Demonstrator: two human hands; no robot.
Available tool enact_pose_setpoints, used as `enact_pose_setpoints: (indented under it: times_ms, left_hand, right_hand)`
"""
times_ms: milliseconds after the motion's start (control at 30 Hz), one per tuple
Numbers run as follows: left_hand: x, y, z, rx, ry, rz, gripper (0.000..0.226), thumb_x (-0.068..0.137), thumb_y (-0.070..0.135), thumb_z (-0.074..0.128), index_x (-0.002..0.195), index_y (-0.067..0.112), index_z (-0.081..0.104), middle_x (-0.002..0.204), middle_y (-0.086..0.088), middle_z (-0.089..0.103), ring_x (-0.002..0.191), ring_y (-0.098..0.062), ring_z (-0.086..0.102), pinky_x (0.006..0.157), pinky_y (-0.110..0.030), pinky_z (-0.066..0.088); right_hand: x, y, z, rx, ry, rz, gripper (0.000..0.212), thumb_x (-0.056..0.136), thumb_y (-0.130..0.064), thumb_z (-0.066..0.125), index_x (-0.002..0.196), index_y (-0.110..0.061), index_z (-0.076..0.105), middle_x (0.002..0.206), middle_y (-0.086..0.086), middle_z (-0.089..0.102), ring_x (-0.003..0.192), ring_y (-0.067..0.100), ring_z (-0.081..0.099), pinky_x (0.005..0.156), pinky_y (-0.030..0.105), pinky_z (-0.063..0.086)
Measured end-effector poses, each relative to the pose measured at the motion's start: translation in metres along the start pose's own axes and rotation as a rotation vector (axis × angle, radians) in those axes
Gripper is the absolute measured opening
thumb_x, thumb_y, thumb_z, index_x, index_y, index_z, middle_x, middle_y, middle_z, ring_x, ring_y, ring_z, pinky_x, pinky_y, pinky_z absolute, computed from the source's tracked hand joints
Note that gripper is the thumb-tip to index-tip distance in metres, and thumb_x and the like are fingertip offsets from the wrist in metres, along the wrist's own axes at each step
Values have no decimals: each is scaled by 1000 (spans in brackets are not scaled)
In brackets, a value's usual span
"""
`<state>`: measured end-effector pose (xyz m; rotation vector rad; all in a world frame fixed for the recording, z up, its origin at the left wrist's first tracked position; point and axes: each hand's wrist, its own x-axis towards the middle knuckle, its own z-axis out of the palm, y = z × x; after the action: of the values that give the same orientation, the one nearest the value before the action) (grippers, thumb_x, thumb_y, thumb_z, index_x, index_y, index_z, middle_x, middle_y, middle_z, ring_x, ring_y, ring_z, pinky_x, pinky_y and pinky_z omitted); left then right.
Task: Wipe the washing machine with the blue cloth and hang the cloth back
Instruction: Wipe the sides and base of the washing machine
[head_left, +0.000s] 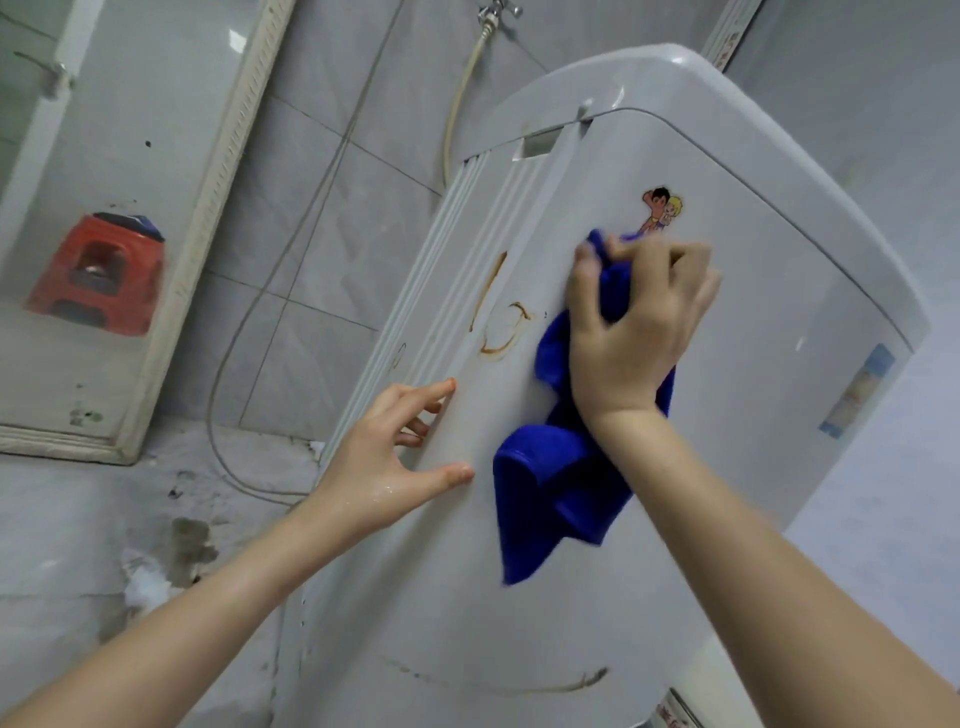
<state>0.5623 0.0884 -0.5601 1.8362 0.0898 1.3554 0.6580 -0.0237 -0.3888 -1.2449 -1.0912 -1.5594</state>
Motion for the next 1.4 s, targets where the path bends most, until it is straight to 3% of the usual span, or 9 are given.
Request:
enact_pose_setpoints:
  times_ms: [200,333,433,667,733,867,1167,1300,1400]
  left_hand:
    - [4,2,-9,-88,-50,-42,76,65,24,92,131,42,56,114,15,57,96,-4,60,83,-11,48]
    - [3,-1,-12,-148,-75,-72,76,67,20,91,132,40,58,117,15,58,98,-5,61,83,-12,49]
    - [5,-3,-13,-153,-102,-74,77,66,21,91,133,41,58,115,19,58,98,-4,61,83,-13,50]
    - [12,-3,-21,-213,-166,-101,74,67,15,91,124,50,60,110,21,59,97,-7,63,87,-22,54]
    - [12,-4,-21,-225,-171,-111,74,67,14,91,123,51,60,110,18,60,97,-9,63,88,-23,55]
    - [12,-6,-19,-269,-165,-108,73,62,20,91,120,54,63,107,22,61,97,-8,63,88,-21,54]
    - [16,-6,-23,-227,-197,-102,73,66,20,92,119,57,60,108,25,61,98,-8,64,87,-21,56]
    - [10,-10,-19,-201,-182,-89,73,70,19,89,122,58,57,111,27,58,100,-7,63,90,-18,53]
    - [5,-10,-18,-219,-187,-100,72,74,19,86,130,53,55,113,26,56,103,-6,62,91,-15,51]
  right_hand:
    - [-52,19,-35,56,-336,-395,9,82,-12,78,83,-4,76,81,12,60,77,33,52,72,33,46]
    - [11,16,-9,32,-103,-186,18,89,-22,71,83,-4,70,87,12,57,86,25,48,86,16,33]
    - [21,10,2,20,-31,-156,20,90,-25,70,82,-7,69,90,9,58,87,24,47,86,16,33]
    - [-32,23,-31,110,-478,-785,13,84,-21,76,81,-9,76,79,7,65,76,28,50,65,40,45]
    - [-1,24,-20,90,-369,-671,15,88,-22,74,81,-8,75,81,10,62,78,28,49,73,35,44]
    - [49,15,3,16,-31,-216,20,91,-25,70,82,-7,71,86,10,58,83,29,51,87,12,30]
    - [-85,28,-44,85,-457,-582,12,86,-24,75,86,-12,77,92,-2,50,79,24,44,68,35,45]
    - [-43,22,-19,52,-141,-217,17,90,-24,70,84,-8,70,86,7,57,84,23,46,84,20,35]
    - [-58,14,-9,31,23,-29,18,92,-24,69,83,-8,68,87,10,57,85,23,46,84,21,34]
